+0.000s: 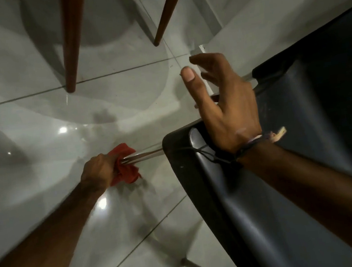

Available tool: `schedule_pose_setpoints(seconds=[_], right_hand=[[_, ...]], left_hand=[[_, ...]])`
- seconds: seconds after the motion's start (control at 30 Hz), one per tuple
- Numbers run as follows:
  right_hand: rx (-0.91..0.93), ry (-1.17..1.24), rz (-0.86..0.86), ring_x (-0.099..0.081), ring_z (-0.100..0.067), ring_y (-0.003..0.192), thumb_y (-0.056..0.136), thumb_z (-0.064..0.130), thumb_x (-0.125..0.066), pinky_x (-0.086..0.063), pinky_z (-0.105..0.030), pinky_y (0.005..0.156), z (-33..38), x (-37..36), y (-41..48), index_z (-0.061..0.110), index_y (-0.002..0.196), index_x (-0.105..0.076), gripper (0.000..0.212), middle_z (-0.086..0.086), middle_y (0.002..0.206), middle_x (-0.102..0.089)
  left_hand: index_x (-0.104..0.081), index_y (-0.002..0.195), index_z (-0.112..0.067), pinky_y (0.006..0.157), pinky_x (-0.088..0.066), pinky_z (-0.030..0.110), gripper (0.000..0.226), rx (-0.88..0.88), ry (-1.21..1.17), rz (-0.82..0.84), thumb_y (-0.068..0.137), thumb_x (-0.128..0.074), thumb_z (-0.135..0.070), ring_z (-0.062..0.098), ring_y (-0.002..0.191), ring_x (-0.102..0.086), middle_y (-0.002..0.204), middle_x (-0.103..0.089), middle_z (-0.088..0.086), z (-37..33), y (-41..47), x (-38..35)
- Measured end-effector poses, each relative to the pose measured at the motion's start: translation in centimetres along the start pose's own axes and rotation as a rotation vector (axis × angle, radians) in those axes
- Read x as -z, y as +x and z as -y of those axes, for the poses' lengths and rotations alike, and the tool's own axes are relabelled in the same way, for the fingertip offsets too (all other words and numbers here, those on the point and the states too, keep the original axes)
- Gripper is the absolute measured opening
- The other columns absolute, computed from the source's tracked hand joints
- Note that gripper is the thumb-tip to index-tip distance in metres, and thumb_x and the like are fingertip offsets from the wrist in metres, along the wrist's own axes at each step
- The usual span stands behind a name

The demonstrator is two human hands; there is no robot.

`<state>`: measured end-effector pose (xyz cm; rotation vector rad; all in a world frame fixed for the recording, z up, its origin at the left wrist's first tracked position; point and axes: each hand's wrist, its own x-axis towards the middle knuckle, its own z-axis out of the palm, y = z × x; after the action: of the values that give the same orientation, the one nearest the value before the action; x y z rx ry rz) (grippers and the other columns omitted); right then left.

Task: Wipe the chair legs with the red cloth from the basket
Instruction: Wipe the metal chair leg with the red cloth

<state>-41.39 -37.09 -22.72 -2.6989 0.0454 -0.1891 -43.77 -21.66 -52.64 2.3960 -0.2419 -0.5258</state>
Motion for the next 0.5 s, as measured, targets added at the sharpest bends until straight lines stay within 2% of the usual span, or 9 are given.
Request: schedule_pose_setpoints(seconds=[0.03, 0.1, 0.13, 0.17, 0.2, 0.23, 0.37, 0.43, 0.5], right_hand=[[0.008, 0.006, -0.006, -0.064, -0.012, 0.128, 0.097, 0.065, -0.041, -0.060, -0.044, 0.096, -0.1, -0.1, 0.0, 0.029, 0.137, -0.053, 0.056, 0.007, 0.139, -0.067], [0.023, 0.023, -0.013, -0.065, -0.009, 0.128, 0.098, 0.064, -0.042, -0.058, -0.034, 0.097, -0.4, -0.2, 0.1, 0.027, 0.136, -0.056, 0.055, 0.010, 0.137, -0.068], [0.023, 0.030, -0.019, -0.065, -0.008, 0.127, 0.099, 0.063, -0.042, -0.056, -0.028, 0.096, -0.5, -0.2, 0.2, 0.026, 0.136, -0.057, 0.054, 0.011, 0.136, -0.068], [0.021, 0.036, -0.028, -0.065, -0.008, 0.126, 0.099, 0.063, -0.043, -0.054, -0.024, 0.095, -0.5, -0.1, 0.2, 0.025, 0.135, -0.058, 0.054, 0.012, 0.135, -0.069], [0.021, 0.041, -0.038, -0.065, -0.008, 0.126, 0.099, 0.063, -0.043, -0.053, -0.023, 0.095, -0.4, 0.0, 0.1, 0.025, 0.134, -0.059, 0.055, 0.012, 0.135, -0.069], [0.019, 0.042, -0.041, -0.066, -0.008, 0.126, 0.099, 0.063, -0.043, -0.054, -0.025, 0.096, -0.3, 0.0, 0.1, 0.025, 0.134, -0.059, 0.055, 0.011, 0.135, -0.069], [-0.012, 0.002, -0.013, -0.066, -0.014, 0.127, 0.098, 0.065, -0.043, -0.061, -0.045, 0.096, 0.3, 0.2, -0.1, 0.027, 0.137, -0.056, 0.055, 0.008, 0.141, -0.067], [-0.028, -0.008, -0.001, -0.066, -0.015, 0.125, 0.098, 0.065, -0.043, -0.061, -0.048, 0.093, 0.7, 0.4, -0.3, 0.029, 0.136, -0.055, 0.054, 0.007, 0.140, -0.067], [-0.045, -0.030, 0.010, -0.067, -0.016, 0.123, 0.098, 0.066, -0.043, -0.061, -0.049, 0.092, 0.9, 0.5, -0.4, 0.031, 0.136, -0.054, 0.053, 0.006, 0.138, -0.067]], left_hand=[[-0.077, 0.085, -0.040, 0.053, -0.041, 0.021, 0.012, 0.033, 0.000, -0.015, 0.084, -0.068, -0.048, 0.011, 0.042, -0.058, 0.059, -0.071, -0.007, 0.9, 0.6, -1.3], [-0.068, 0.119, -0.031, 0.045, -0.041, 0.022, 0.036, 0.033, -0.063, -0.020, 0.084, -0.072, -0.023, 0.011, 0.047, -0.053, 0.073, -0.070, -0.001, 2.3, 1.3, -3.4], [-0.061, 0.128, -0.030, 0.049, -0.049, 0.026, 0.044, 0.030, -0.110, -0.015, 0.086, -0.071, -0.021, 0.014, 0.056, -0.059, 0.083, -0.072, 0.003, 2.8, 1.4, -4.0], [-0.058, 0.132, -0.032, 0.062, -0.058, 0.034, 0.046, 0.064, -0.132, 0.034, 0.089, -0.068, -0.024, 0.021, 0.069, -0.067, 0.092, -0.074, 0.006, 3.0, 1.2, -3.8], [-0.055, 0.135, -0.031, 0.075, -0.059, 0.039, 0.046, 0.090, -0.148, 0.069, 0.091, -0.066, -0.027, 0.027, 0.080, -0.070, 0.097, -0.074, 0.008, 3.2, 1.0, -3.6], [-0.054, 0.136, -0.032, 0.080, -0.058, 0.039, 0.047, 0.092, -0.135, 0.069, 0.091, -0.064, -0.028, 0.029, 0.084, -0.070, 0.097, -0.074, 0.008, 2.8, 0.7, -3.1], [-0.048, 0.137, -0.040, 0.068, -0.055, 0.032, 0.055, -0.095, -0.131, -0.027, 0.088, -0.069, -0.026, 0.019, 0.062, -0.065, 0.066, -0.065, -0.005, -0.8, -1.5, 0.8], [-0.050, 0.134, -0.036, 0.064, -0.058, 0.031, 0.056, -0.169, -0.106, -0.134, 0.084, -0.073, -0.028, 0.014, 0.053, -0.060, 0.060, -0.056, -0.009, -3.3, -3.2, 3.6], [-0.055, 0.127, -0.031, 0.055, -0.055, 0.024, 0.049, -0.262, -0.102, -0.291, 0.081, -0.072, -0.034, 0.006, 0.045, -0.045, 0.057, -0.046, -0.014, -5.6, -4.9, 5.6]])
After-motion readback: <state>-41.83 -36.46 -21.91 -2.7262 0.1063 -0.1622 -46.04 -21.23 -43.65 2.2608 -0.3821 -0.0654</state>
